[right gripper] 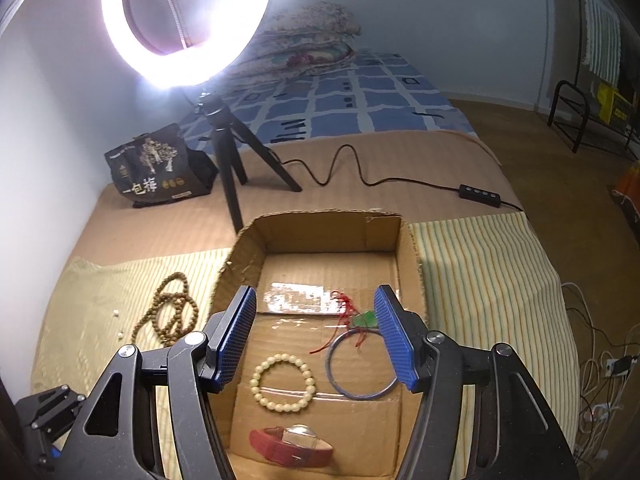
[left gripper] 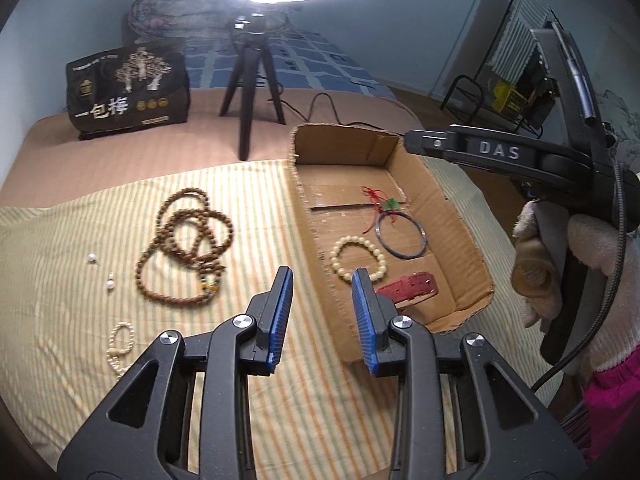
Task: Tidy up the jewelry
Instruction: 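Move the left tool back toward the pearl necklace on the sheet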
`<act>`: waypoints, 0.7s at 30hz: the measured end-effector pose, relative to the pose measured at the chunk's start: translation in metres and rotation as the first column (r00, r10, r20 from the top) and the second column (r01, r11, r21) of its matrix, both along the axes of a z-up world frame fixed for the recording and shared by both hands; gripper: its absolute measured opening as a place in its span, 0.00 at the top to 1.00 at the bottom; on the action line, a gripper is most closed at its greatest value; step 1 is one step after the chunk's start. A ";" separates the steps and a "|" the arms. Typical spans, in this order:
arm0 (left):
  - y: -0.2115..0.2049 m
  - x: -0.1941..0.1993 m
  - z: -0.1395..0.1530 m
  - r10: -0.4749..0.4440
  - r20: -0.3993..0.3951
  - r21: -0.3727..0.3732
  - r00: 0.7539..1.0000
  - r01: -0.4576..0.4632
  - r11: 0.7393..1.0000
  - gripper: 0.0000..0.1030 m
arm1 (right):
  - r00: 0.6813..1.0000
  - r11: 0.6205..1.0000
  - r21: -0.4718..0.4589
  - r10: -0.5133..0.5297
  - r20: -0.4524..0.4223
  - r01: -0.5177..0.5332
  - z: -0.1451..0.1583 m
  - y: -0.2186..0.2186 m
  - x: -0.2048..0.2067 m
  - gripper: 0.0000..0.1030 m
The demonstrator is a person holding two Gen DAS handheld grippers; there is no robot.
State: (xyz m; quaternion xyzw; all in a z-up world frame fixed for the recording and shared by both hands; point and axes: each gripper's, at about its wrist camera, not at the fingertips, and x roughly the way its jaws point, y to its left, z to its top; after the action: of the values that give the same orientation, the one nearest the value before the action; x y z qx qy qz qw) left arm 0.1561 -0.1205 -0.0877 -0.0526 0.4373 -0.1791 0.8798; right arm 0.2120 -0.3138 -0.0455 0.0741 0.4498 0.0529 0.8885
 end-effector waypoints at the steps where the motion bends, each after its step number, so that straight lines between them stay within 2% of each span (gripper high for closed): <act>1: 0.004 -0.001 0.000 0.006 0.001 0.002 1.000 -0.006 1.000 0.71 | 1.000 1.000 0.000 0.004 0.002 -0.004 0.001 0.002 -0.001 0.41; 21: 0.109 0.001 -0.017 0.163 -0.028 0.047 0.986 -0.162 0.986 0.71 | 0.990 0.987 0.076 0.138 0.012 -0.138 0.005 0.073 -0.007 0.41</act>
State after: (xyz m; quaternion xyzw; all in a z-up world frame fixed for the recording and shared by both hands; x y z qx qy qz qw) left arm 0.1568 -0.0116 -0.1049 -0.0712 0.4495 -0.0961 0.8852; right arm 0.2047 -0.2410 -0.0405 0.0767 0.4485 0.1318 0.8807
